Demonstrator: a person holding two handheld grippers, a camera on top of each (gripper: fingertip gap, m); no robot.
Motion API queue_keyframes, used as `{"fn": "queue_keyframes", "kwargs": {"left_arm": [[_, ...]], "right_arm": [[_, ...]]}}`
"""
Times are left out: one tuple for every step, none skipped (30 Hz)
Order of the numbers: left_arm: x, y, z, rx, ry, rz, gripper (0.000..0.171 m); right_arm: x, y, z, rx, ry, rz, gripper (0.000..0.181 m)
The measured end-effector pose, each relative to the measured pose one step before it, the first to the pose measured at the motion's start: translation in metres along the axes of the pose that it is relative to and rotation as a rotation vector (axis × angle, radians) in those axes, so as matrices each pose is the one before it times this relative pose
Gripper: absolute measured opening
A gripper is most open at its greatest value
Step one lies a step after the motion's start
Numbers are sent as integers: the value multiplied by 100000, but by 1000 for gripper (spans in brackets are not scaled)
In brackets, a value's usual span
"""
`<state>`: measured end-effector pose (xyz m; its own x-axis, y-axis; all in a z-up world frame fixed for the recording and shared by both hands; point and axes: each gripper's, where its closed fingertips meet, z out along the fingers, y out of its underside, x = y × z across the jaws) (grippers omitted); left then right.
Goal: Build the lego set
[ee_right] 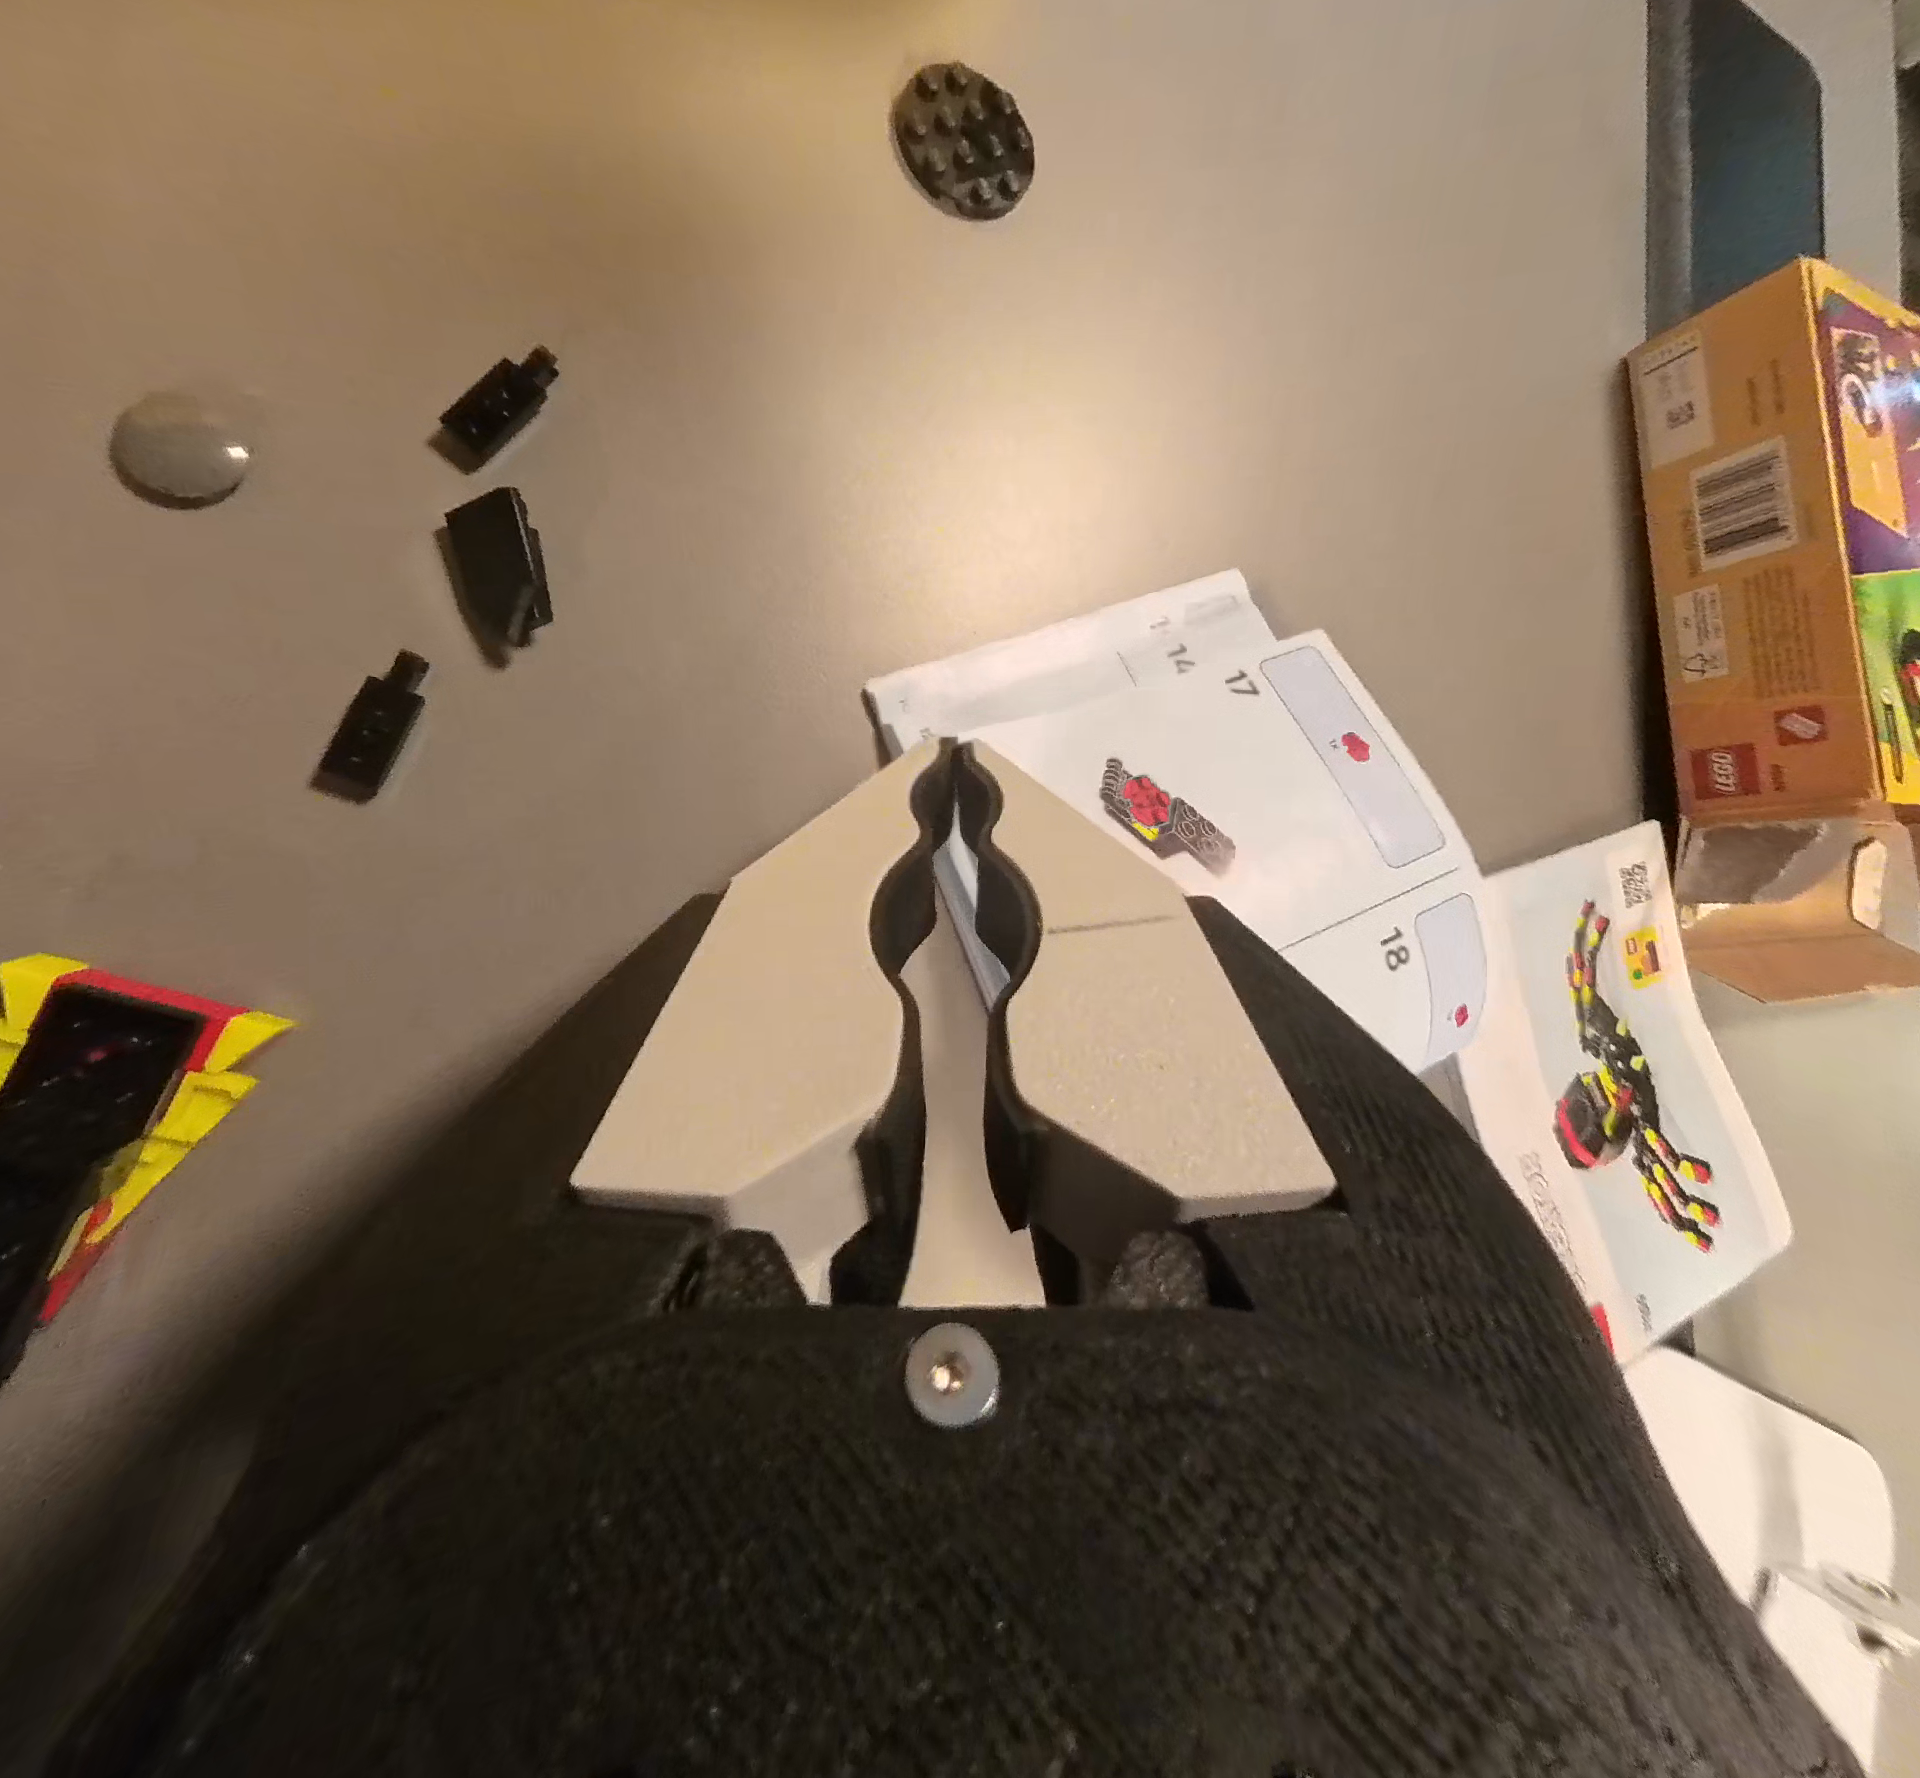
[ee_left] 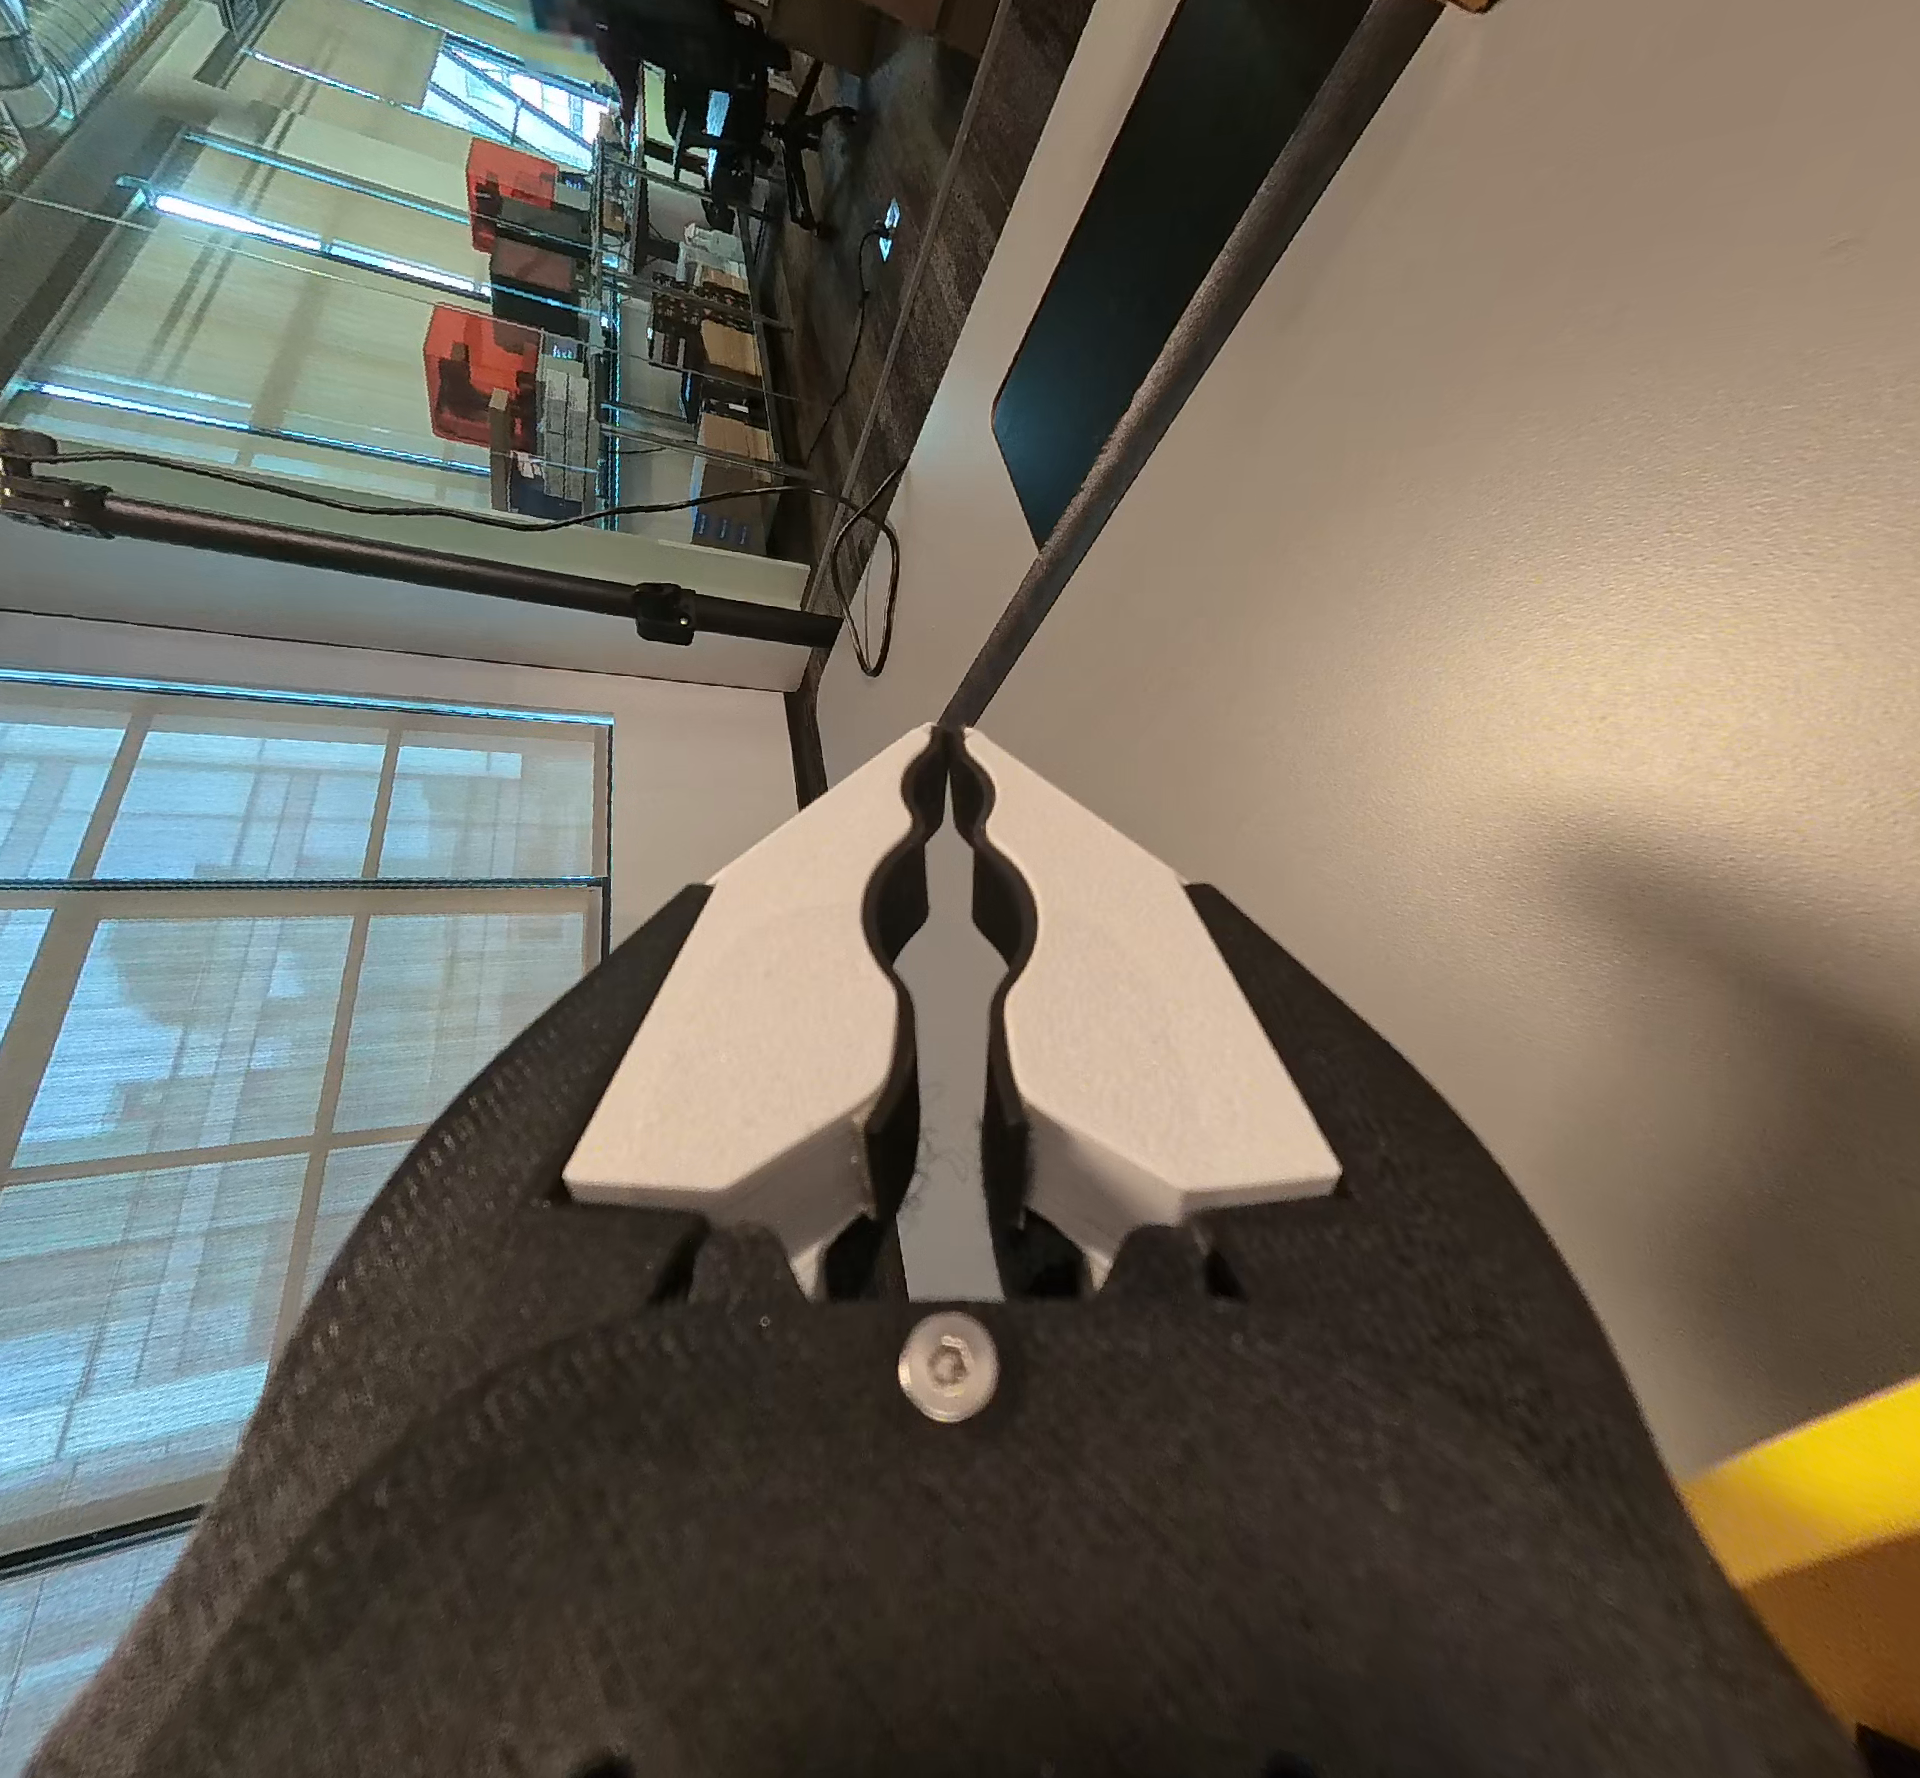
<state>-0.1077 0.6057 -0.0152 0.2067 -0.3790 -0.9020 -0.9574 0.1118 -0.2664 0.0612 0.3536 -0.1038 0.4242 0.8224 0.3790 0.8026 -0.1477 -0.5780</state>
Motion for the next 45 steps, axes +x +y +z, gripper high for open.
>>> {"fn": "queue_keyframes", "kwargs": {"left_arm": [[1, 1, -1, -9, 6, -2, 0], [-5, -2, 1, 12, -32, 0, 0], [-4, -1, 1, 9, -28, -2, 0], [-3, -1, 0, 6, -23, 0, 0], [1, 0, 0, -3, 4, -2, 0], [2, 1, 0, -5, 11, -1, 0], [-5, -3, 2, 23, -39, 0, 0], [-6, -6, -11, 18, -3, 2, 0], [2, -9, 11, 2, 24, 2, 0], [4, -1, 1, 8, 26, 1, 0], [2, -1, 1, 10, 14, 0, 0], [-1, -2, 1, 15, -8, 6, 0], [9, 3, 8, -13, 91, 0, 0], [15, 7, 6, -39, 134, 0, 0], [9, -9, 2, -2, 48, 4, 0], [-7, -3, 1, 18, -49, 1, 0], [-5, -1, 1, 7, -35, 4, 0], [4, 4, -2, -27, 28, 1, 0], [0, 3, -1, -21, 0, 0, 0], [-6, 2, -1, -17, -45, -3, 0], [-11, 2, -11, -24, -109, -4, 0], [-17, -2, -9, 8, -151, -4, 0], [-20, 8, -11, 3, -155, -2, 0], [-11, -3, -8, 16, -105, 2, 0], [0, -1, 1, 10, -2, 2, 0], [6, 3, 8, -15, 71, 2, 0], [12, -1, 0, 5, 84, 2, 0], [12, 3, 13, 7, 48, 0, 0], [4, -2, 1, 12, 29, 4, 0], [4, -1, 1, 7, 25, 0, 0], [4, 1, -1, -10, 25, -1, 0], [1, -1, 0, 4, 9, -1, 0], [-2, 0, 0, -1, -12, 0, 0], [-5, -1, 0, 5, -34, 0, 0], [-2, -2, -9, 10, -43, 1, 0], [-3, 1, 0, -5, -22, -1, 0], [4, 2, -1, -11, 25, -2, 0], [1, 1, 0, -6, 4, -1, 0], [-7, -1, 1, 9, -53, 0, 0], [-5, -3, -8, 13, -60, -2, 0], [-6, 9, -2, 1, -28, -2, 0], [3, 1, -1, -8, 17, -2, 0], [-1, 0, 0, 3, -6, 0, 0], [-3, -2, 1, 14, -18, 3, 0], [1, 0, 0, -1, 8, -1, 0]], "right_arm": [[142, 61, -140, -99, 473, 469, 0], [152, 80, -164, -149, 517, 487, 0], [157, 38, -207, 89, 505, 459, 0], [154, 27, -253, 300, 357, 530, 0], [202, 14, -308, 358, 500, 735, 0], [325, 57, -367, 245, 1053, 897, 0], [401, 126, -427, 53, 1385, 998, 0], [462, 181, -478, 13, 1588, 1182, 0], [524, 248, -500, 11, 1940, 1309, 0], [563, 354, -500, -292, 2054, 1237, 0], [547, 409, -490, -520, 1895, 1234, 0], [429, 363, -434, -300, 1161, 1393, 0], [185, 174, -345, 386, -115, 1408, 0], [-65, -127, -236, 1591, -1069, 950, 0], [-304, -446, -78, 2694, -1638, 113, 1], [-480, -591, 151, 2708, -2087, -399, 13], [-577, -500, 415, 1049, -2500, -597, 25], [-535, -256, 609, -1239, -2382, -1259, 35], [-334, -74, 685, -2815, -1421, -2311, 40], [-206, -46, 663, -3058, -953, -2814, 43], [-231, -136, 567, -2265, -1411, -2203, 43], [-264, -229, 483, -1456, -1975, -1195, 43], [-288, -203, 411, -1296, -2457, -536, 42], [-310, -122, 335, -1501, -2528, -518, 38], [-220, -19, 270, -1709, -1831, -773, 35], [-93, 16, 210, -1660, -787, -921, 31], [-63, 24, 171, -1237, -517, -1018, 25], [-105, -12, 128, -782, -651, -830, 21], [-98, 10, 131, -752, -568, -505, 17], [-116, 71, 138, -1057, -726, -367, 16], [-129, 127, 151, -1280, -741, -312, 15], [-116, 169, 184, -1448, -629, -332, 14], [-57, 170, 179, -1418, -243, -458, 13], [-22, 142, 170, -1106, -84, -532, 12], [-39, 76, 136, -615, -170, -319, 10], [21, 30, 69, -185, 73, -33, 5], [168, -34, -23, 312, 1035, -24, 0], [212, -39, -141, 584, 1362, -118, 0], [193, -38, -275, 567, 1065, 342, 0], [219, -44, -385, 782, 981, 979, 0], [244, -35, -466, 1066, 1052, 1237, 0], [218, -3, -500, 1161, 872, 1340, 0], [244, 69, -517, 1092, 1023, 1535, 0], [350, 149, -517, 980, 1916, 1612, 0], [458, 267, -512, 712, 2492, 1554, 0]]}}
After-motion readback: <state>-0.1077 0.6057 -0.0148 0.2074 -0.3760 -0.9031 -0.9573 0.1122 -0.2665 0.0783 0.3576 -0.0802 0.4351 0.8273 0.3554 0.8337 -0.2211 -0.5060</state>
